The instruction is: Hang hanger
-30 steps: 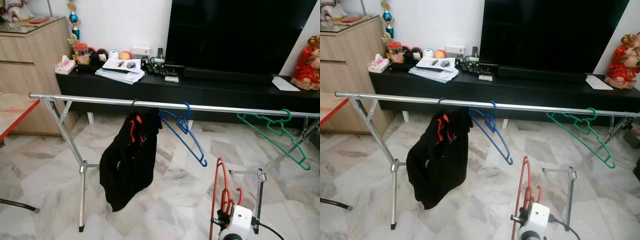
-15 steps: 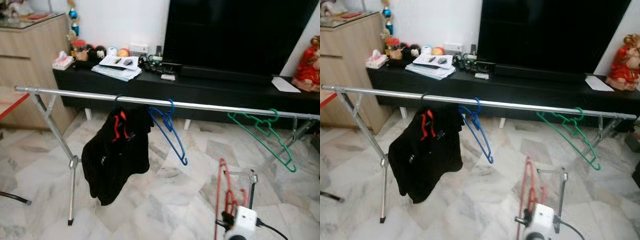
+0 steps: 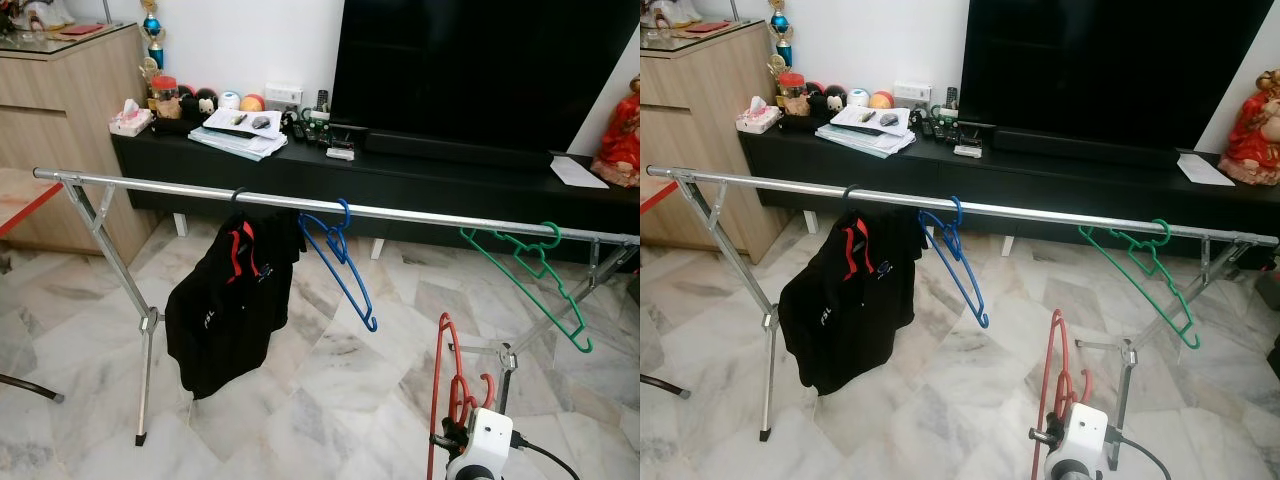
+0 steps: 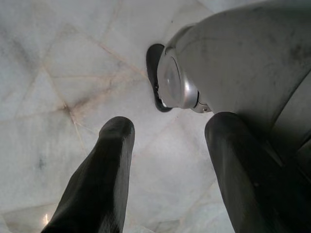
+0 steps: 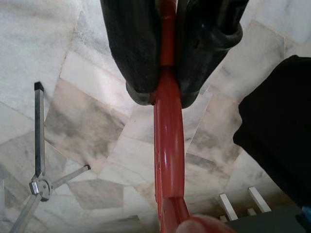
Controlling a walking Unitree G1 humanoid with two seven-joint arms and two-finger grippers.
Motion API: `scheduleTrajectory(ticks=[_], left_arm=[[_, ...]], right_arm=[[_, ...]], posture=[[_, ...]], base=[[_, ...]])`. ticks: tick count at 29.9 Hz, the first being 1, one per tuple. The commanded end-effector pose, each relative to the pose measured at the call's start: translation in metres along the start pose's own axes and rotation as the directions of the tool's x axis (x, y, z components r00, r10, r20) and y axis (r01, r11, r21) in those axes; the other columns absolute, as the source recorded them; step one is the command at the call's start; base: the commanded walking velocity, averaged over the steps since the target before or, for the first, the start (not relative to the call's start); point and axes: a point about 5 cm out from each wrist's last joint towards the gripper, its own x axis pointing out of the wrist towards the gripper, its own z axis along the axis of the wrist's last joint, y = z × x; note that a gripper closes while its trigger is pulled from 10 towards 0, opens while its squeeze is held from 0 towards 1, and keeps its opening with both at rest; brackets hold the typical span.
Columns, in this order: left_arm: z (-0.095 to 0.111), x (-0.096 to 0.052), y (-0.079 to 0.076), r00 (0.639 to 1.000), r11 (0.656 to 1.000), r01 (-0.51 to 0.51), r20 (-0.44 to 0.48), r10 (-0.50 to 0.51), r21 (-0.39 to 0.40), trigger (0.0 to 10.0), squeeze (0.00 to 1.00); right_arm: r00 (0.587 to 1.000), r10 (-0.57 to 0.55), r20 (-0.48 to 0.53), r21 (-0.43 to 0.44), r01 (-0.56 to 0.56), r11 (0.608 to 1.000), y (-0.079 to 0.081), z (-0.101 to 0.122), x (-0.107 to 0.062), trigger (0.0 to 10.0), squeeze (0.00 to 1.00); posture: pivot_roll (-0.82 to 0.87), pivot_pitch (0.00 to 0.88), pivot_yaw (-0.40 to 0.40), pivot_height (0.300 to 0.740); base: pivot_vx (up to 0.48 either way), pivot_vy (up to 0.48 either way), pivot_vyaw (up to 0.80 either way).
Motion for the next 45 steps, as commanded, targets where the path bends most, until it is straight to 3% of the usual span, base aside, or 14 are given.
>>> scheduleTrajectory(ticks=[1,18,25,33,37,45], left_arm=[[0.002,0.001,-0.005,1.000,1.000,0.008,0.002,-0.008,-0.005,10.0,0.00],[0.017,0.006,-0.025,0.999,0.999,0.033,0.031,-0.032,-0.008,10.0,0.00],[0.018,0.006,-0.026,0.999,0.999,0.031,0.034,-0.031,-0.008,10.0,0.00],[0.000,-0.002,0.006,1.000,1.000,-0.001,0.019,0.001,-0.017,10.0,0.00],[-0.005,-0.004,0.013,1.000,1.000,-0.009,0.010,0.009,-0.018,10.0,0.00],[-0.001,0.002,-0.015,1.000,1.000,0.022,0.007,-0.022,-0.008,10.0,0.00]], right_arm=[[1.000,-0.005,0.018,0.007,0.005,1.000,0.000,0.006,0.003,10.0,0.00],[0.999,-0.034,0.035,0.017,0.034,0.999,-0.002,0.012,0.005,10.0,0.00],[0.997,-0.052,0.054,0.025,0.051,0.998,-0.004,0.019,0.007,10.0,0.00],[0.986,-0.078,0.146,0.050,0.072,0.996,-0.003,0.047,0.015,10.0,0.00],[0.980,-0.087,0.180,0.056,0.078,0.995,-0.001,0.057,0.018,10.0,0.00],[0.969,-0.065,0.239,0.059,0.052,0.997,0.005,0.083,0.025,10.0,0.00]], posture=[[0.05,0.000,-0.103,0.740],[0.06,0.003,-0.107,0.740],[0.06,0.002,-0.107,0.740],[0.06,0.002,-0.108,0.740],[0.06,0.003,-0.108,0.740],[0.06,0.003,-0.107,0.740]], base=[[0.300,0.000,0.00],[0.326,0.000,0.00],[0.337,0.000,0.00],[0.074,0.000,0.00],[0.000,0.000,0.00],[0.000,0.000,0.00]])
